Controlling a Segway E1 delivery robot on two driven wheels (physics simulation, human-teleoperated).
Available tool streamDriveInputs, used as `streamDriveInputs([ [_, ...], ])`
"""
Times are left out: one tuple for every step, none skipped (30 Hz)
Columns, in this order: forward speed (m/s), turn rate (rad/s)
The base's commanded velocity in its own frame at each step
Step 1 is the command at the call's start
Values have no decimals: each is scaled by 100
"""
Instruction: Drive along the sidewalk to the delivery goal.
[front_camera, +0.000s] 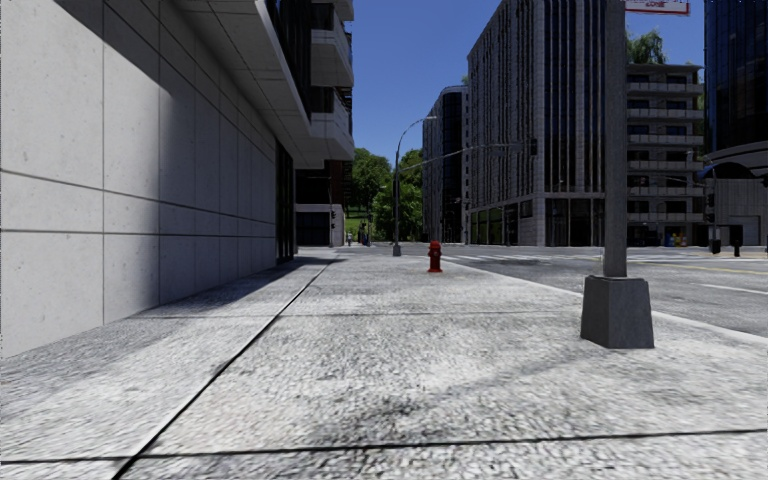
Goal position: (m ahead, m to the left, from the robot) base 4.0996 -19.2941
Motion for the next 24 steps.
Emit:
streamDriveInputs([
  [200,0],
  [200,0],
  [200,0],
  [200,0],
  [200,0],
  [200,0],
  [200,0],
  [200,0],
  [200,0],
  [200,0],
  [200,0],
  [200,0],
  [200,0],
  [200,0],
  [200,0],
  [200,0],
  [200,0],
  [200,0],
  [200,0],
  [200,0],
  [200,0],
  [200,0],
  [200,0],
  [200,0],
])
